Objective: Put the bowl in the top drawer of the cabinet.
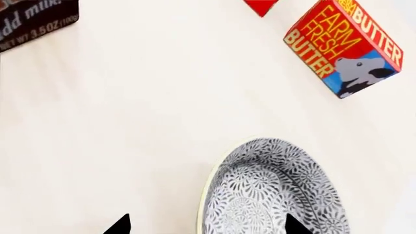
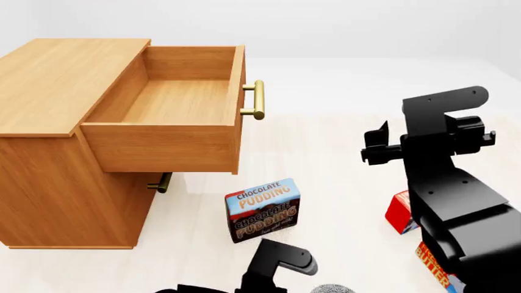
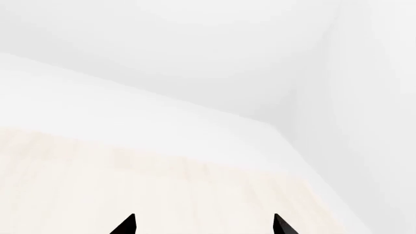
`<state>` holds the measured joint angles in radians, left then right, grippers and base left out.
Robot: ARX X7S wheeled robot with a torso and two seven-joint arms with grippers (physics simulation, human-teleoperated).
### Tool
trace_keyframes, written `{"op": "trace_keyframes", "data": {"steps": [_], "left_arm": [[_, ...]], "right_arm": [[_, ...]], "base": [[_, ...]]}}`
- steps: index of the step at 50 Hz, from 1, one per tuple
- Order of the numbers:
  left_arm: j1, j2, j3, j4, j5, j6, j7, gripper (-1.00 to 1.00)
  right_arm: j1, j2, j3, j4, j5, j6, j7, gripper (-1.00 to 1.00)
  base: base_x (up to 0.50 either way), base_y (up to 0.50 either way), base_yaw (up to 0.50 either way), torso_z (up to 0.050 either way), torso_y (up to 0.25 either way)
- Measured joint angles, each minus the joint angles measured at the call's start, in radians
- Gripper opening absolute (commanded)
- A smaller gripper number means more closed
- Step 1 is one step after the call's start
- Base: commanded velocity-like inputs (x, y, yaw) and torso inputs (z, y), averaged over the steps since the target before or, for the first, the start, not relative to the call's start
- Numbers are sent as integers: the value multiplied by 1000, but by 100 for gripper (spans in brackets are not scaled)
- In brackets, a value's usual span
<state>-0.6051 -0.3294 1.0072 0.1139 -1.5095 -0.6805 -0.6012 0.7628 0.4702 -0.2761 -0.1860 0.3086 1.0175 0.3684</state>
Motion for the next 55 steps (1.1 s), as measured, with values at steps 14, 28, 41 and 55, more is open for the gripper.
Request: {"op": "trace_keyframes", "data": {"steps": [14,28,41,55], "left_arm": [[15,3,39,38,66,7,5,100],[15,16,63,19,86,0,8,100],[8,37,72,-38,103,4,-4,-100],[3,55,77,-66,105,20,18,-100]], "right_arm": [[-10,2,5,2,2,-12,2,100],[-16,4,10,3,5,-19,4,100],[-24,7,17,2,9,-24,5,100],[-31,10,22,-1,15,-26,4,100]], "base": [[0,0,0,3,-97],[0,0,0,0,0],[1,0,0,0,0],[0,0,0,0,0]]}}
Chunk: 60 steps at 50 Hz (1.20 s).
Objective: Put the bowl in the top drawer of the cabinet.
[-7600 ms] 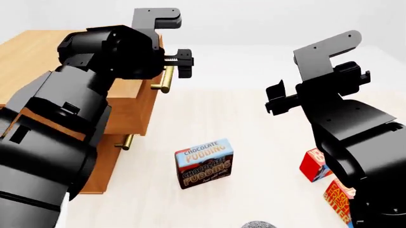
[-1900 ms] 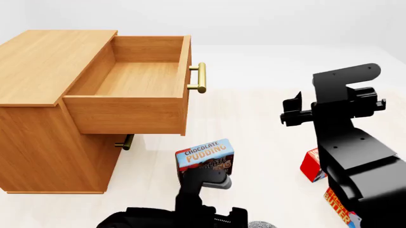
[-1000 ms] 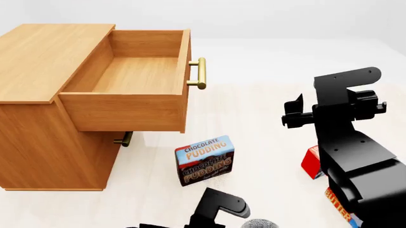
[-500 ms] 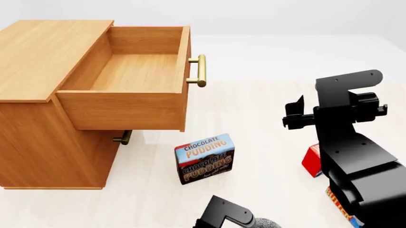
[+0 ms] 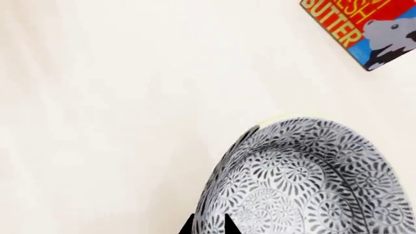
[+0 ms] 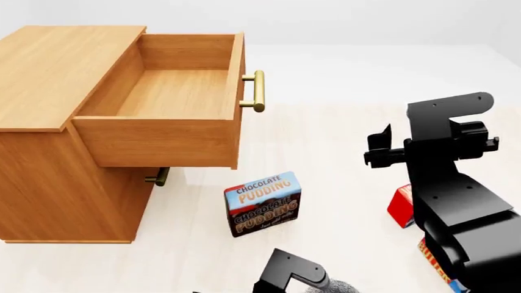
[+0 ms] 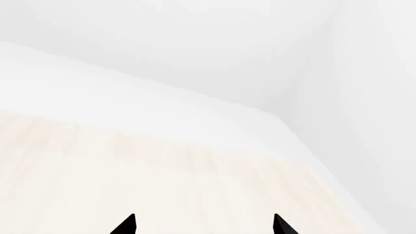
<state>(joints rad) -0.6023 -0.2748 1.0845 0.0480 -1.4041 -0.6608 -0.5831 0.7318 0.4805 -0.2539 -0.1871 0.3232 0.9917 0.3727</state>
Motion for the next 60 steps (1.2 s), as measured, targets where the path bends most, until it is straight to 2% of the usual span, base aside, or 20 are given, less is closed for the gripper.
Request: {"op": "trace_keyframes", "data": {"steps": [13,34,60], "left_arm": [[-3,-21,-14,71,-7,6,-3,-100],[-28,-117,-103,265,-60,39,-57,-100],[-38,-328,-276,549,-184,127,-80,-100]], "right_arm": [[-2,2,4,-2,6,0,-1,100],[1,5,11,-30,14,23,9,100],[2,5,17,-45,19,32,19,100]], "base": [[0,0,0,0,0],[0,0,0,0,0],[0,0,0,0,0]]}}
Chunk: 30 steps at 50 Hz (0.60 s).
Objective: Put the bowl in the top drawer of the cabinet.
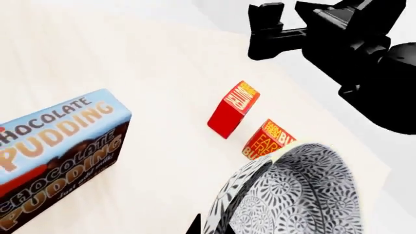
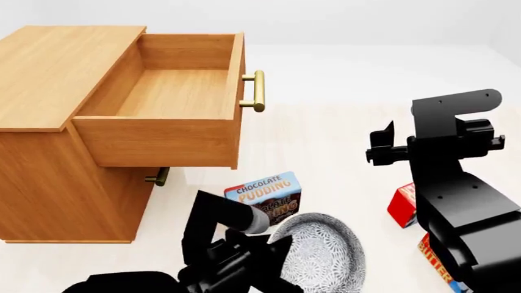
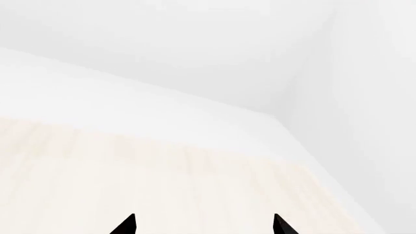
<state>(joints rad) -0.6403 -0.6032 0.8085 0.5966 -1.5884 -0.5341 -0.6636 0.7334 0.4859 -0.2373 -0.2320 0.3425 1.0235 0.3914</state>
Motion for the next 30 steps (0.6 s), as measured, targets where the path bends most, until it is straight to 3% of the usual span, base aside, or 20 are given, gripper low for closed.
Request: {"op": "trace_keyframes", "data": {"steps": [12,30], "left_arm": [[-7,-88,-80,78,-73,49,-5,-100],[-153,-191,-204,135,-212,86,-96,-100]], "right_arm": [[-3,2,2,-9,4,3,2,100],[-3,0,-3,-3,5,-4,2,100]], "base": [[0,0,0,0,0],[0,0,0,0,0]]}}
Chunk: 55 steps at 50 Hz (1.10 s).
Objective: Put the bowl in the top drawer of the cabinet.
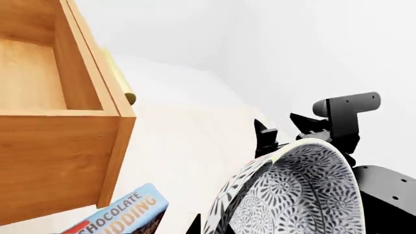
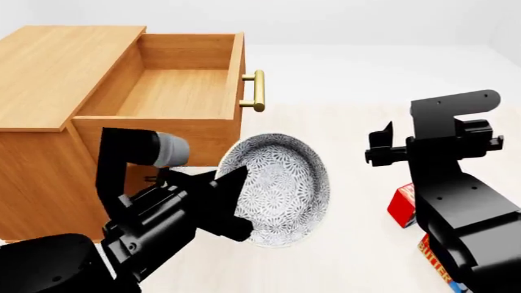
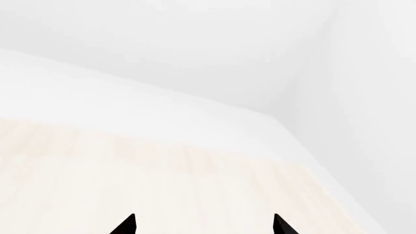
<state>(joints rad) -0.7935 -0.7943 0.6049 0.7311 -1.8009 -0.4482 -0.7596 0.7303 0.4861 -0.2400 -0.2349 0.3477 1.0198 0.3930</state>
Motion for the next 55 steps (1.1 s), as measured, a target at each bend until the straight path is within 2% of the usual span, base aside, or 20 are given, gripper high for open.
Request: {"op": "trace_keyframes", "data": {"steps": [22,41,55], "left_arm": [[-215,-25,-56,-82,-113,-4,-115,-100],[-450,38,-25,-354,-138,-64,-188,-100],[-556,102,1,-582,-139,-75,-200,-100]], "right_arm": [[-2,-4,-5,9,1,-12,1,100],[-17,-2,2,7,7,-27,-1,100],[-30,0,9,14,10,-42,-1,100]], "base": [[0,0,0,0,0],[0,0,0,0,0],[0,0,0,0,0]]}}
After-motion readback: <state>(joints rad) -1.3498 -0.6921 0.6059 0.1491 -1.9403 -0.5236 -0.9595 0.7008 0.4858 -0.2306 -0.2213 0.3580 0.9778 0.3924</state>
